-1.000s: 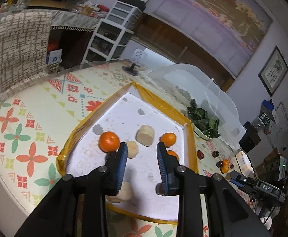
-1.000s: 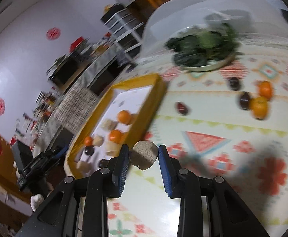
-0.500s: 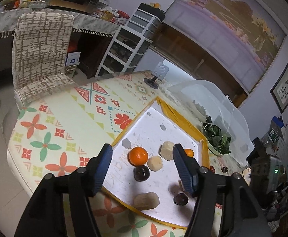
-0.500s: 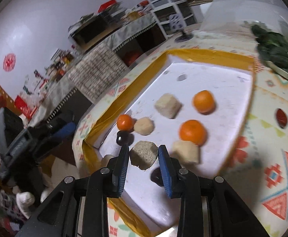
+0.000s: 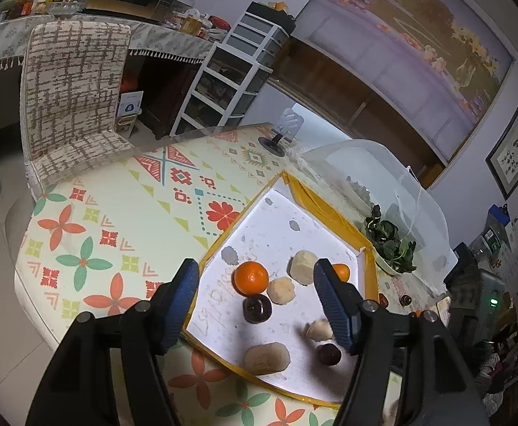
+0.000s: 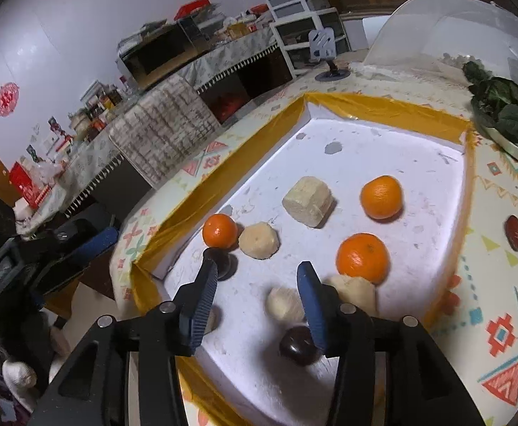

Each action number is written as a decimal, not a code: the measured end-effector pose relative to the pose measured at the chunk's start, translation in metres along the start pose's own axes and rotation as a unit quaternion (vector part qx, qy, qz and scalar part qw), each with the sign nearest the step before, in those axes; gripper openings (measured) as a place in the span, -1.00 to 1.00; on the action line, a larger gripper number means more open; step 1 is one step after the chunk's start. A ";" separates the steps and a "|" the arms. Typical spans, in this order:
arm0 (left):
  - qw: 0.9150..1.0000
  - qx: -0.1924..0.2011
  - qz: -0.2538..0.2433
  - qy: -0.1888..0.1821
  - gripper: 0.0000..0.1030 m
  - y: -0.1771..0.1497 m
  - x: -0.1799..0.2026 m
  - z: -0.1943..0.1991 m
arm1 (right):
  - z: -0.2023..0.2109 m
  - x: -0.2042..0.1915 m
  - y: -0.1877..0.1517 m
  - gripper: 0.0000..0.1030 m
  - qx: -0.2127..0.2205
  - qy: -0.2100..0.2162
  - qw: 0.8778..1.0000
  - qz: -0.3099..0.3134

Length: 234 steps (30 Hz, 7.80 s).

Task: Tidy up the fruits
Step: 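Move both tools back to the table toward the oranges and plums, then close the right tool on an orange while the left tool grasps a dark plum, then carry the orange and dark plum into the tray and open both tools, then move both open tools back over the table toward the remaining fruit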

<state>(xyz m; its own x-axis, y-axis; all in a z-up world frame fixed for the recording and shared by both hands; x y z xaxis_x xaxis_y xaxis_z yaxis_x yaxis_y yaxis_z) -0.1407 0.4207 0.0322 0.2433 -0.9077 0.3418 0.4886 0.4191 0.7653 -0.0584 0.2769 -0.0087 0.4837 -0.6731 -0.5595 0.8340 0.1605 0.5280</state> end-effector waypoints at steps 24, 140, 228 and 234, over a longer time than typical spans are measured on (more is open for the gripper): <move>0.987 -0.033 -0.141 -0.064 0.37 -0.015 0.131 -0.006 | 0.265 0.271 -0.045 0.09 0.174 -0.168 0.945 -0.221; 0.988 -0.059 -0.139 0.032 -0.52 0.048 0.091 -0.085 | 0.153 0.158 0.046 -0.28 0.131 -0.109 0.982 -0.078; 0.952 -0.077 -0.295 0.029 0.60 -0.066 0.231 -0.034 | 0.210 0.228 -0.054 0.24 0.150 -0.140 0.960 -0.192; 0.949 -0.116 -0.291 -0.014 0.60 -0.097 0.251 -0.048 | 0.259 0.276 -0.073 0.25 0.184 -0.175 0.936 -0.243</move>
<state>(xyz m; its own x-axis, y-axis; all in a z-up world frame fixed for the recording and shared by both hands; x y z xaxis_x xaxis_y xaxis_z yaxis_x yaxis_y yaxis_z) -0.0866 0.1528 0.0177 -0.1462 -0.9856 -0.0855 0.7053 -0.1644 0.6895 -0.0545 -0.1074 -0.0356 -0.0994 -0.8072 -0.5819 0.7542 -0.4426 0.4850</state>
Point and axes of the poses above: each gripper's, at about its wrist camera, not at the fingertips, and z roughly against the way its jaws point, x to its right, y to its top, the point moved 8 cm from there along -z, roughly the way its jaws point, and after that the axes turned 13 degrees about -z, right-handed, at the moved point
